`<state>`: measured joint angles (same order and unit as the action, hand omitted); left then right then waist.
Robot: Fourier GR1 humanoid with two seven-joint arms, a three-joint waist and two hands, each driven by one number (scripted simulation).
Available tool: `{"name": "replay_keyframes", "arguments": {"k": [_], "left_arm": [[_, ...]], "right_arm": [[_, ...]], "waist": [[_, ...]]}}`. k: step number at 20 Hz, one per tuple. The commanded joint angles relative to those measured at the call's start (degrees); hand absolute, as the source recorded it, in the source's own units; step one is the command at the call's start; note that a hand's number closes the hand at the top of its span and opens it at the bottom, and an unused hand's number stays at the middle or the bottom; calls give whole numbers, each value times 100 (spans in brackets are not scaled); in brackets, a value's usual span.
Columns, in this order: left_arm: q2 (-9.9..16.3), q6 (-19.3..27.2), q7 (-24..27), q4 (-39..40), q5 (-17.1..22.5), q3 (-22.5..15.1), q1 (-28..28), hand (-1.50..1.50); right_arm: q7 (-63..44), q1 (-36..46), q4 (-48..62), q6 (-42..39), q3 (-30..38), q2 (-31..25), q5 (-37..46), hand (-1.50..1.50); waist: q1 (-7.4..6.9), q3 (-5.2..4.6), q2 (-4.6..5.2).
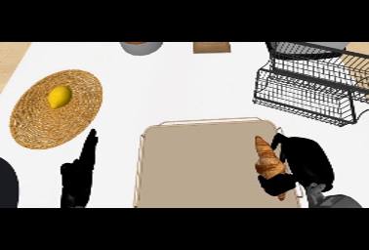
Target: Pick the croissant from the tray and place it in the tiered basket
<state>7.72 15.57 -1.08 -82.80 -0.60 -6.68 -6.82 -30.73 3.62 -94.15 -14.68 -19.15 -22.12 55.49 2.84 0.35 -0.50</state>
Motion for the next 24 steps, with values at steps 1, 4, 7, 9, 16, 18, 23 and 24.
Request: {"name": "replay_keyframes", "arguments": {"k": [1,4,7,9,16,18,23,24], "left_arm": [[59,-37,7,22,75,82,-238,0],[108,-15,17,13,81,173,-149,0],[71,-15,-63,16,104,159,-189,0],[92,-81,62,9,139,168,-316,0],[173,-243,111,30,77,105,-225,0],[50,-214,55,441,51,145,233,0],[132,-365,-243,122,75,126,267,0],[63,-386,-52,164,-50,-22,7,0]], "right_arm": [[1204,-436,-178,134,1498,-1101,-1180,150],[2046,-638,-110,271,2516,-1351,-2183,150],[2396,-685,-213,-24,3598,-1619,-3184,150],[2437,-520,-202,-358,4272,-1738,-3935,150],[3103,-704,-184,-1194,6457,-3015,-5135,150],[3163,-844,-167,-1456,6782,-3098,-5233,150],[1588,-200,-626,-1875,6979,-3505,-5936,150],[2134,-174,-123,-1647,6806,-3361,-5503,150]], "waist": [[175,-8,7],[179,-12,1],[199,-26,-23],[132,-36,-31],[-23,-41,-7],[-109,-41,27],[-247,-44,38],[-291,-38,49]]}}
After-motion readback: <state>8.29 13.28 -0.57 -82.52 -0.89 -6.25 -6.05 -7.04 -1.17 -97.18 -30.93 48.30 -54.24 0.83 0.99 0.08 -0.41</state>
